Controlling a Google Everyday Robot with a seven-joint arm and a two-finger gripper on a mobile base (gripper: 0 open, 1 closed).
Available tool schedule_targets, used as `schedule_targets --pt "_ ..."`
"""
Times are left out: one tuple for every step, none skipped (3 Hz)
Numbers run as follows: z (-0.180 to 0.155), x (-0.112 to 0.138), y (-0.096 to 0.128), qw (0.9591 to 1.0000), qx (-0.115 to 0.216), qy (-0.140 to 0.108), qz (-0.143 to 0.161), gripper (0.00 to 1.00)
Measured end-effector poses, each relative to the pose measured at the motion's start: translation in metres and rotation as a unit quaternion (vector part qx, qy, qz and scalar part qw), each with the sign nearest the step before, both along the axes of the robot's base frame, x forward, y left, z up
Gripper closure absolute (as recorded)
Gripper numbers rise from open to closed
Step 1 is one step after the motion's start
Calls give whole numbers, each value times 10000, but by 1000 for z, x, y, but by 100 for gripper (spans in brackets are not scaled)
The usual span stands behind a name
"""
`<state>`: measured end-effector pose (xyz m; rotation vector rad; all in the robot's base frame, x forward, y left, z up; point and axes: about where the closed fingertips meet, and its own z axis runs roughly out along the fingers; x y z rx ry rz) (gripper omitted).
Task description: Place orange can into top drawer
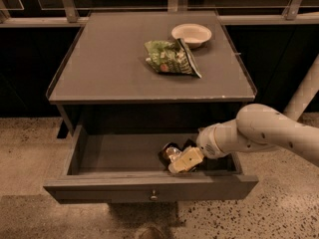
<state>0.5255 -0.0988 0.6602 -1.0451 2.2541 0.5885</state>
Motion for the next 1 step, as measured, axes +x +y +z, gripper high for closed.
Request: schedule_targets --pt "0 0 0 10000 0 0 0 0"
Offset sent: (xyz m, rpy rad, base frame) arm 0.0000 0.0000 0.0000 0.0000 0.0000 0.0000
